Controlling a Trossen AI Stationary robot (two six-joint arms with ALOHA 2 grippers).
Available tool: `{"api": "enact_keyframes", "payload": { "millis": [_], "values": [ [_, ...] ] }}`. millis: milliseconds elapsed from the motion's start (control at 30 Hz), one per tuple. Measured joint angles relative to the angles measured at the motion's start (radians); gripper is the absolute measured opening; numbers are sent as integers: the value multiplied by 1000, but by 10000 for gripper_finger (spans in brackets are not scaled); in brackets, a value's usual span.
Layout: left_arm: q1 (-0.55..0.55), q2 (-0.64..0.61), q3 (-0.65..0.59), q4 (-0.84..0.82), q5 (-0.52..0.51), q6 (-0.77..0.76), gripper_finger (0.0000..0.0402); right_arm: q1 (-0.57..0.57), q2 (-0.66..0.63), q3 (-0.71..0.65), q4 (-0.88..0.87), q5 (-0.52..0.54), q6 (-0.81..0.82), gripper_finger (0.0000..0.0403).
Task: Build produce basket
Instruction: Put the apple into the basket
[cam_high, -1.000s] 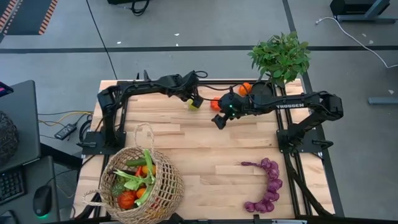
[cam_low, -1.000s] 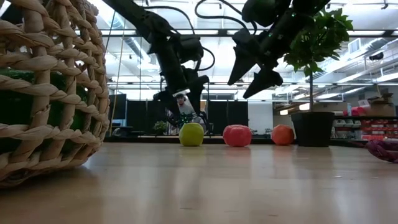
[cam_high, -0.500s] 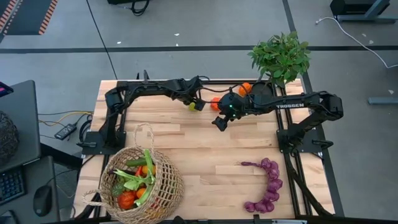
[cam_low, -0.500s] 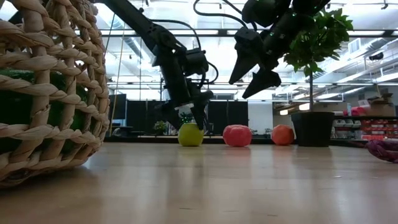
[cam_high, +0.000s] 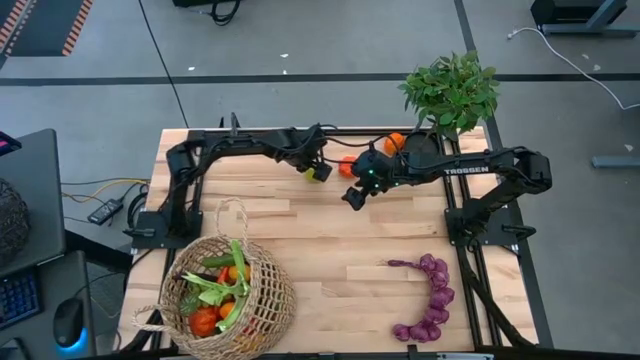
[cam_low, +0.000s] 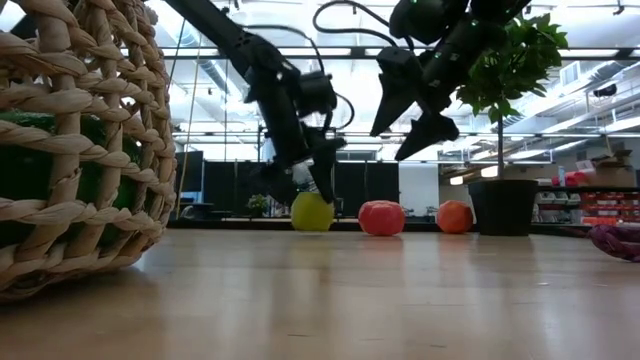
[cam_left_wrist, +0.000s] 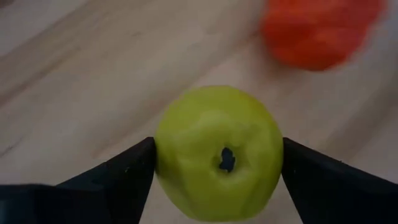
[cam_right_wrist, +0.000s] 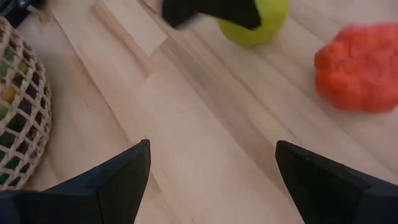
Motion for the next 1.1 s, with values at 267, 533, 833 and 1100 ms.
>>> {"api": "enact_keyframes", "payload": {
  "millis": [267, 533, 833, 1100],
  "values": [
    [-16, -175, 1, -67, 94, 9, 299, 6, -21, 0, -81, -11, 168, 348],
    [-79, -436, 3, -111, 117, 9, 300, 49, -40, 0, -42, -14, 332, 348],
    [-235, -620, 3, -230, 118, 91, 305, 214, -40, 0, 60, 134, 477, 348],
    [-370, -781, 3, -317, 116, 55, 307, 425, -40, 0, 130, 255, 618, 348]
  ]
}}
